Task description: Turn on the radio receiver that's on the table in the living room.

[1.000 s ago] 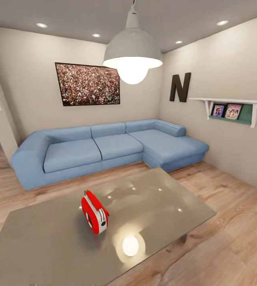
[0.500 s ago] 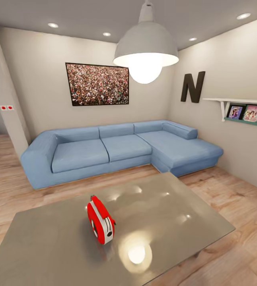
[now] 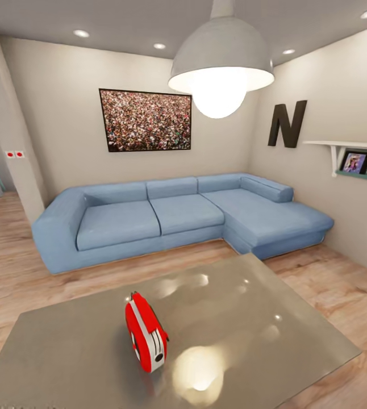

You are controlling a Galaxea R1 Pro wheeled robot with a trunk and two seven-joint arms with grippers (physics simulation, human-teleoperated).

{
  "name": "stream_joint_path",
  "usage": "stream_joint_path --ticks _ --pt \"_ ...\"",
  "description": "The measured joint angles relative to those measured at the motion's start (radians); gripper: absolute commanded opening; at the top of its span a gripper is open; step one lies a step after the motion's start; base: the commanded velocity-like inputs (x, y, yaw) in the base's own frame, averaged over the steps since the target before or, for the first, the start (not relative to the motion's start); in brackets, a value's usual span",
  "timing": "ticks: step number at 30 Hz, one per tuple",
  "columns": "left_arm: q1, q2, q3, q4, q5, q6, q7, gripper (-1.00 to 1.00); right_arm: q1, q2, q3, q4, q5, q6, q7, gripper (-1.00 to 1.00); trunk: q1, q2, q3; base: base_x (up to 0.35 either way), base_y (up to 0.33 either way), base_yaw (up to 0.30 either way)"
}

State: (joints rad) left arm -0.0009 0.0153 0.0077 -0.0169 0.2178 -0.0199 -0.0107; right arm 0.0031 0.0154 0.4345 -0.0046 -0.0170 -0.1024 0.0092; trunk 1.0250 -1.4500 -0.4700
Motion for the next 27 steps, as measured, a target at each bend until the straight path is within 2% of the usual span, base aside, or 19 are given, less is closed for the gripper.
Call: stream_joint_path --ticks 15,27 --pt "0.0 -0.001 0.0 0.0 0.001 0.0 0.001 1.0 0.0 0.0 0.002 0.0 0.0 0.0 0.0 1.0 0.0 0.0 0.0 0.011 -0.006 0.274" --pt "0.0 0.0 0.0 0.0 0.002 0.0 0.0 1.0 0.0 0.0 0.004 0.0 -0.001 0.001 0.002 1.0 0.0 0.0 0.0 0.231 -0.212 0.02"
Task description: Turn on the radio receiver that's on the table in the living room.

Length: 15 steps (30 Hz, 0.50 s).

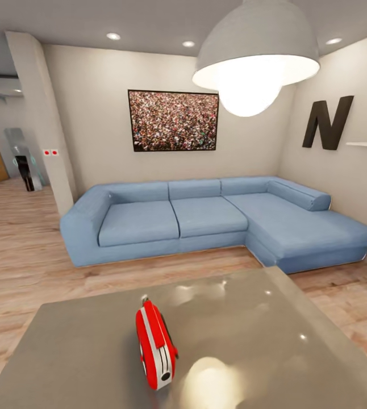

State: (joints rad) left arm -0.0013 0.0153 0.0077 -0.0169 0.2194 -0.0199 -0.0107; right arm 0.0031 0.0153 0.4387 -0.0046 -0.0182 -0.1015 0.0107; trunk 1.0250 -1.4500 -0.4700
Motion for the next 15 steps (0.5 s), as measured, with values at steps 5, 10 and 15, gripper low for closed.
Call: stream_joint_path --ticks 5,10,15 --pt "0.001 0.0 0.0 0.0 0.0 0.0 0.0 1.0 0.0 -0.002 0.0 0.0 0.001 0.0 -0.001 1.0 0.0 0.0 0.0 0.172 -0.14 0.111" --pt "0.0 0.0 0.0 0.0 0.0 0.0 0.0 1.0 0.0 -0.005 0.0 0.0 0.001 -0.001 -0.002 1.0 0.0 0.0 0.0 0.024 -0.018 0.263" --pt "0.0 0.0 0.0 0.0 0.0 0.0 0.0 1.0 0.0 -0.006 0.0 0.0 0.001 0.0 -0.002 1.0 0.0 0.0 -0.001 0.003 -0.003 0.282"
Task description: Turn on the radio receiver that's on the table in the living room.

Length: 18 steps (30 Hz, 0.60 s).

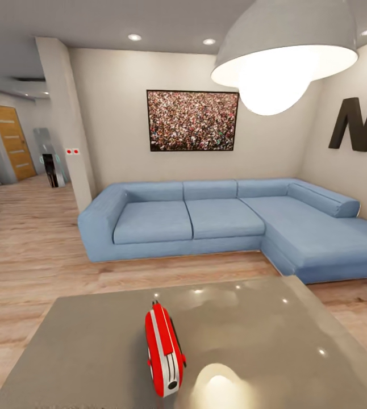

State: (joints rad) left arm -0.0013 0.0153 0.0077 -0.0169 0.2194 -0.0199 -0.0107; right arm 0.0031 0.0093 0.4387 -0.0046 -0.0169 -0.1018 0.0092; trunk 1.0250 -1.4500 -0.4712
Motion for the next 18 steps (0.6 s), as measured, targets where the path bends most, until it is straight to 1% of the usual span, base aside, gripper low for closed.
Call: stream_joint_path --ticks 13,15,18 --pt "0.0 -0.001 0.0 0.0 0.0 0.0 0.001 1.0 0.0 0.0 0.0 0.0 0.0 0.0 0.0 1.0 0.0 0.0 -0.004 0.0 0.0 0.285" --pt "0.0 -0.001 0.0 0.0 0.0 0.0 0.001 1.0 0.0 0.0 0.0 0.0 0.0 0.0 0.0 1.0 0.0 0.0 -0.005 0.003 0.0 0.19" --pt "0.001 -0.001 0.0 0.0 0.0 0.0 0.001 1.0 0.0 -0.002 0.0 0.0 0.0 0.0 0.003 1.0 0.0 0.0 -0.005 0.061 0.0 0.081"
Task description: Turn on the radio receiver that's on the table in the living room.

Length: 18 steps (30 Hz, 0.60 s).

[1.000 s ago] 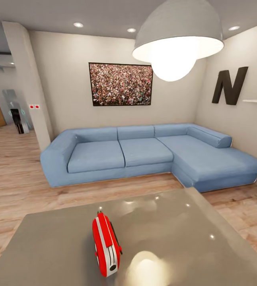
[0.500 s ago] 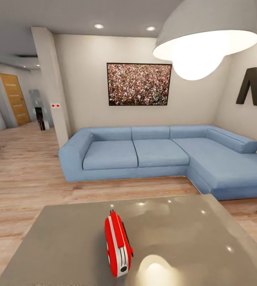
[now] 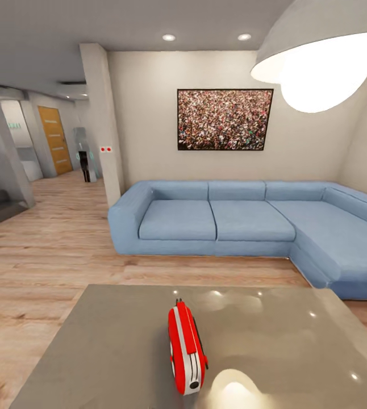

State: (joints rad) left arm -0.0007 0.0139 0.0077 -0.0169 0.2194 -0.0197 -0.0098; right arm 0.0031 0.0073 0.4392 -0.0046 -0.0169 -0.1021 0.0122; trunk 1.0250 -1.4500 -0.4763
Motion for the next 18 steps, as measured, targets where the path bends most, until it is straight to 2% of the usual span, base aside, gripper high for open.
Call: stream_joint_path --ticks 14,18 --pt "-0.001 0.0 -0.001 0.0 0.0 0.0 -0.001 1.0 0.0 -0.001 0.0 0.0 0.0 0.0 0.002 1.0 0.0 0.0 0.0 0.285 0.0 0.004" --pt "0.0 0.0 0.0 0.0 0.0 0.0 -0.001 1.0 0.0 -0.001 0.0 0.0 0.0 0.001 0.002 1.0 0.0 0.0 0.0 0.053 0.0 0.0"
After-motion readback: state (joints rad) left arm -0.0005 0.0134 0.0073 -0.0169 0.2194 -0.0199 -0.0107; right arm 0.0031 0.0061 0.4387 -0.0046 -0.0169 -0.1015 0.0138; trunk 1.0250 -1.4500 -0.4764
